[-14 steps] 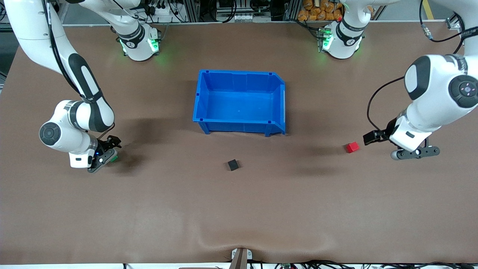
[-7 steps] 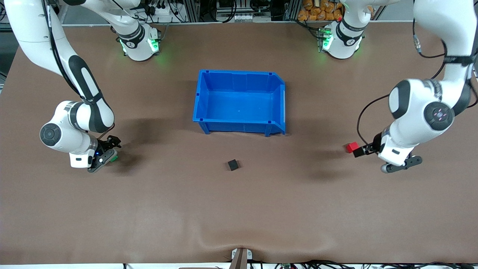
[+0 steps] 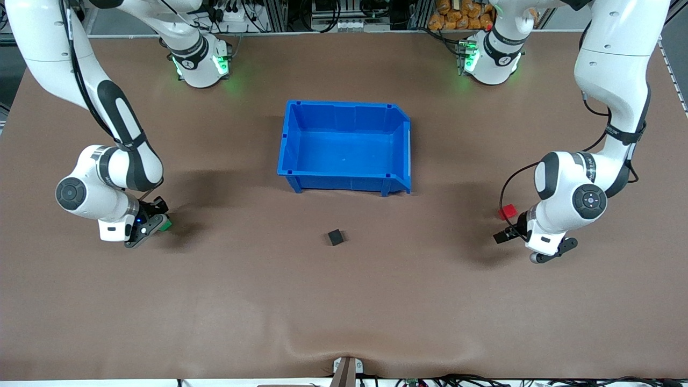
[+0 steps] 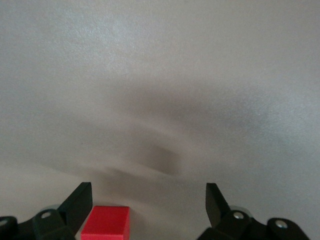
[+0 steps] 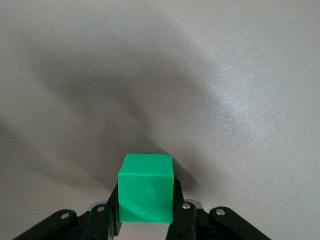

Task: Attach green and red cubes to black cube
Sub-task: 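Close the right gripper on the green cube while the left gripper grasps the red cube, then carry the green cube beside the black cube and release it with the right gripper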

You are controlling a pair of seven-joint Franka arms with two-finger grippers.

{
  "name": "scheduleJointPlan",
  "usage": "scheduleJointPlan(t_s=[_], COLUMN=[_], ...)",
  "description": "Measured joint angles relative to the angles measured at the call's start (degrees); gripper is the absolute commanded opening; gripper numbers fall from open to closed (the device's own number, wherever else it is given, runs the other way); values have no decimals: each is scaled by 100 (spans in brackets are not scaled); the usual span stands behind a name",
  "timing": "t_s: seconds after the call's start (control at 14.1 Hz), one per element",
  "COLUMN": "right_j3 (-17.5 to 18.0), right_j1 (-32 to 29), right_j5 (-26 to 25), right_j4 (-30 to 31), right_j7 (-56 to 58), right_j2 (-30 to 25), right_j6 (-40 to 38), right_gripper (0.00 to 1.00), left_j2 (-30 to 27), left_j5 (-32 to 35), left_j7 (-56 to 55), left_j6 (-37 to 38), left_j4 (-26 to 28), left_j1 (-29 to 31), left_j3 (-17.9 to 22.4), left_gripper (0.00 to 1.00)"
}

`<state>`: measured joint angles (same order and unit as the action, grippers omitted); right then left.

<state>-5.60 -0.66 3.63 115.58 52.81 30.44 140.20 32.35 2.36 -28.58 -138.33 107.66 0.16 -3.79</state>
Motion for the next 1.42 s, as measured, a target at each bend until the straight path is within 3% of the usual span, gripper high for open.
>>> scheduleJointPlan(t_s=[0.5,0.85,1.42], right_j3=[22,91,135], right_j1=[20,73,1208], right_j5=[0,2,2], right_j4=[-580,-1912,-2855], right_j7=[768,1691,1756], right_j2=[-3,21,822], right_j6=[14,-1304,-1309], right_gripper=[0,0,0], left_j2=[-151,-133,47], left_j5=[56,91,92], left_j7=[-507,-549,-549], left_j6=[998,1065,1062], left_j4=[-46,-29,-22], left_j1=[-3,-2,17], left_j3=[118,118,120], left_gripper=[84,78,64])
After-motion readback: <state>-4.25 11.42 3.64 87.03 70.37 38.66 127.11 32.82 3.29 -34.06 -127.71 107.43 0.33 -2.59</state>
